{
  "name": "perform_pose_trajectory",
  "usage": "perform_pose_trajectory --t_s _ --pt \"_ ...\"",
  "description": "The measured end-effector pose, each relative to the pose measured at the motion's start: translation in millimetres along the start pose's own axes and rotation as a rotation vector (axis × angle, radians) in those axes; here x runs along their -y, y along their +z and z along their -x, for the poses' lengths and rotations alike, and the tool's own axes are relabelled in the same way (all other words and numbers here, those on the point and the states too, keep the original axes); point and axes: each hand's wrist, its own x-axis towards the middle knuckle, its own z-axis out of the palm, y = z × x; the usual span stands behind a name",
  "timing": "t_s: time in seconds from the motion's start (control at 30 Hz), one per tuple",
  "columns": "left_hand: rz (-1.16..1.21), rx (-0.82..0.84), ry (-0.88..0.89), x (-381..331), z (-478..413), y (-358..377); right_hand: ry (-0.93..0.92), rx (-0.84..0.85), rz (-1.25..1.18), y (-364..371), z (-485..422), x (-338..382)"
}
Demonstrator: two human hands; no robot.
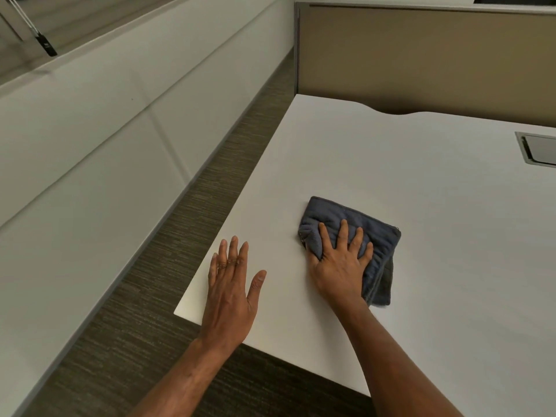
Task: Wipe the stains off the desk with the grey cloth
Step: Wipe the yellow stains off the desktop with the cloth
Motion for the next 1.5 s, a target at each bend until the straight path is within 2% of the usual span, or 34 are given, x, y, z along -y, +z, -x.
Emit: perform_pose_trajectory --t_s 0.57,0.77,1.17,1.5 --pt "-0.061 -0.014 0.025 21 -41 -1 -0.163 0.039 0.000 15 -79 64" --pt "-0.039 -0.044 0.000 35 -47 -4 -0.308 0.086 0.033 21 -86 91" --pt "0.036 -0.132 -0.016 30 -36 -25 -0.650 0.175 -0.052 33 7 143" --pt "0.003 -0.103 -0.131 23 5 -38 -0.762 0.209 -0.097 41 86 113"
